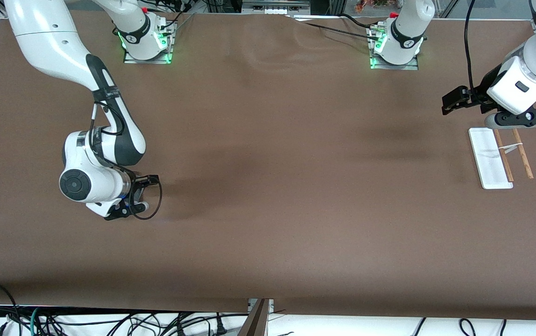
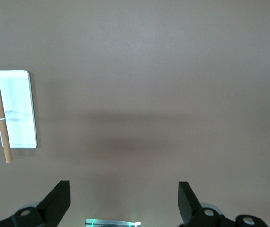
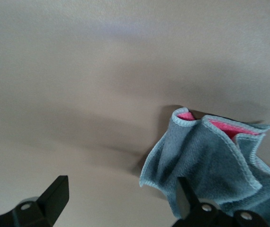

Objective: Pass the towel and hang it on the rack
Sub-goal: 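Lower the right gripper onto the towel edge and close it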

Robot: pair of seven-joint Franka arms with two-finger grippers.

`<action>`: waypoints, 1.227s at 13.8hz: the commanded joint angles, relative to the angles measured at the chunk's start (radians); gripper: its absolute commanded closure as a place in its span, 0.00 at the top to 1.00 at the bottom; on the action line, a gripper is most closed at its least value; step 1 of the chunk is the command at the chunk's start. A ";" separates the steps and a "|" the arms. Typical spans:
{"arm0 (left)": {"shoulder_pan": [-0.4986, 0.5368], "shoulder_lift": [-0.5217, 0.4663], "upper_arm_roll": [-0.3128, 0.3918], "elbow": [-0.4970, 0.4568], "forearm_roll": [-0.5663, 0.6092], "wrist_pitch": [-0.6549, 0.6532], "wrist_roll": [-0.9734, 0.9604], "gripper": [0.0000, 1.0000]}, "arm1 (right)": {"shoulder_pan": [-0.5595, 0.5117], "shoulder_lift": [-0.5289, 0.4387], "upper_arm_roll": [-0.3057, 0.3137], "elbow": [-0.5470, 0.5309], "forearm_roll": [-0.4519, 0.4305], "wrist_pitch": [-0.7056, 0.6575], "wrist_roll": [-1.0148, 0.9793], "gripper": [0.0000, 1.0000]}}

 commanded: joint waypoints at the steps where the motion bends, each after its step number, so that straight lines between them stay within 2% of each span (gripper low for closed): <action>1: 0.000 0.012 -0.001 0.027 -0.013 -0.012 0.005 1.00 | 0.007 0.018 -0.003 -0.009 -0.004 0.025 0.003 1.00; 10: -0.008 0.012 -0.002 0.027 -0.013 -0.012 0.001 1.00 | 0.011 0.044 -0.003 -0.022 -0.004 0.023 0.000 0.98; 14: -0.008 0.012 -0.002 0.027 -0.015 -0.012 0.001 1.00 | 0.008 0.044 -0.004 -0.023 -0.004 0.019 -0.011 0.55; 17: -0.010 0.013 -0.002 0.028 -0.018 -0.011 0.001 1.00 | 0.002 0.049 -0.007 -0.028 -0.006 0.020 -0.012 0.53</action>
